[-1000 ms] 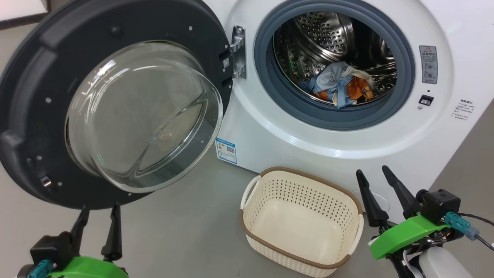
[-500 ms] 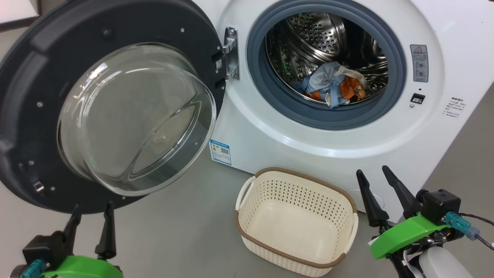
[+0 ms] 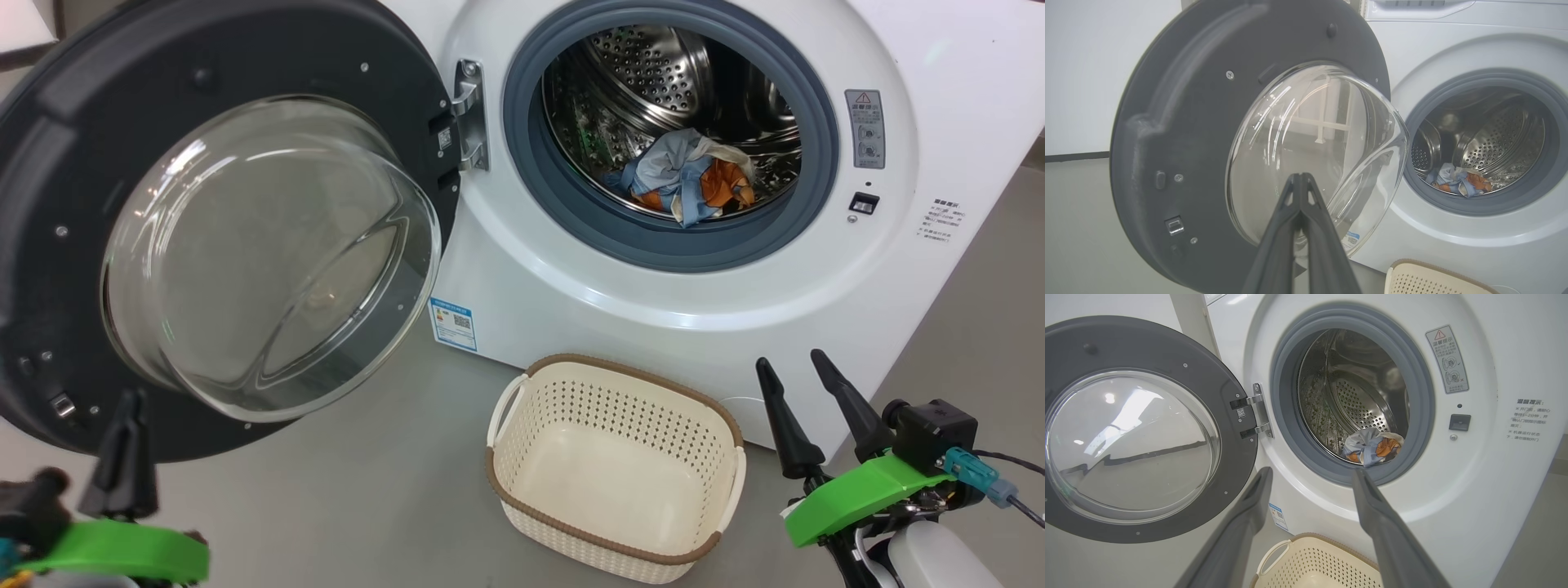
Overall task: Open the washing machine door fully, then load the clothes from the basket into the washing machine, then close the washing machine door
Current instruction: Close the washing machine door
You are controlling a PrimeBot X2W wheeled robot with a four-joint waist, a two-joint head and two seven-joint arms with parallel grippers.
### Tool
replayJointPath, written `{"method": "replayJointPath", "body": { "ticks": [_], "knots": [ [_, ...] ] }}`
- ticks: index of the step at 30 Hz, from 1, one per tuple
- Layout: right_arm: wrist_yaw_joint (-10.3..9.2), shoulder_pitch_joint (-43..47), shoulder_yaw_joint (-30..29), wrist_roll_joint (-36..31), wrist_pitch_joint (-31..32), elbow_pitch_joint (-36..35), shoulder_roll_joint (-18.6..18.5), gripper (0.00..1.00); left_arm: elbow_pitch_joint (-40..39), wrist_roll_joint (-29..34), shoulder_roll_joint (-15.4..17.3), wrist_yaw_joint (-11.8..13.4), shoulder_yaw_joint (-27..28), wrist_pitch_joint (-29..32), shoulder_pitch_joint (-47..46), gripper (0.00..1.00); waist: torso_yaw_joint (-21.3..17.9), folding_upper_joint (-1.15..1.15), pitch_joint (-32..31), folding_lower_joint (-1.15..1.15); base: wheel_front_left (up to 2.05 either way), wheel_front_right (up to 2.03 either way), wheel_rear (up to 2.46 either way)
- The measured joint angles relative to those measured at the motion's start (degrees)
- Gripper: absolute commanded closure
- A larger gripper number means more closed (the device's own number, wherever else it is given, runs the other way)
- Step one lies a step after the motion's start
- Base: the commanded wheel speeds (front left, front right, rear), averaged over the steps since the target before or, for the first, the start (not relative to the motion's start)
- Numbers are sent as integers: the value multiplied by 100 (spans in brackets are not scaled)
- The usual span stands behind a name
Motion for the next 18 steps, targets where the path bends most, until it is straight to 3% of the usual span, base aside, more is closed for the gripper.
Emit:
{"method": "replayJointPath", "body": {
  "ticks": [8, 13, 18],
  "knots": [
    [0, 7, -53, -1, 0, -20, -3, 0, -662, -561, 453, -77, 670, 124, -535, 100, 13, 0, 24, 0, 0, 0, 0],
    [0, 8, -46, -2, 0, -26, -18, 0, -837, -1192, 666, -339, 1173, 311, -1151, 100, -10, 0, 73, 0, 0, 0, 0],
    [0, 3, -8, -3, 0, -20, -45, 0, -472, -1830, 856, -600, 1661, 417, -1840, 100, -112, 0, 143, 0, 0, 0, 0]
  ]
}}
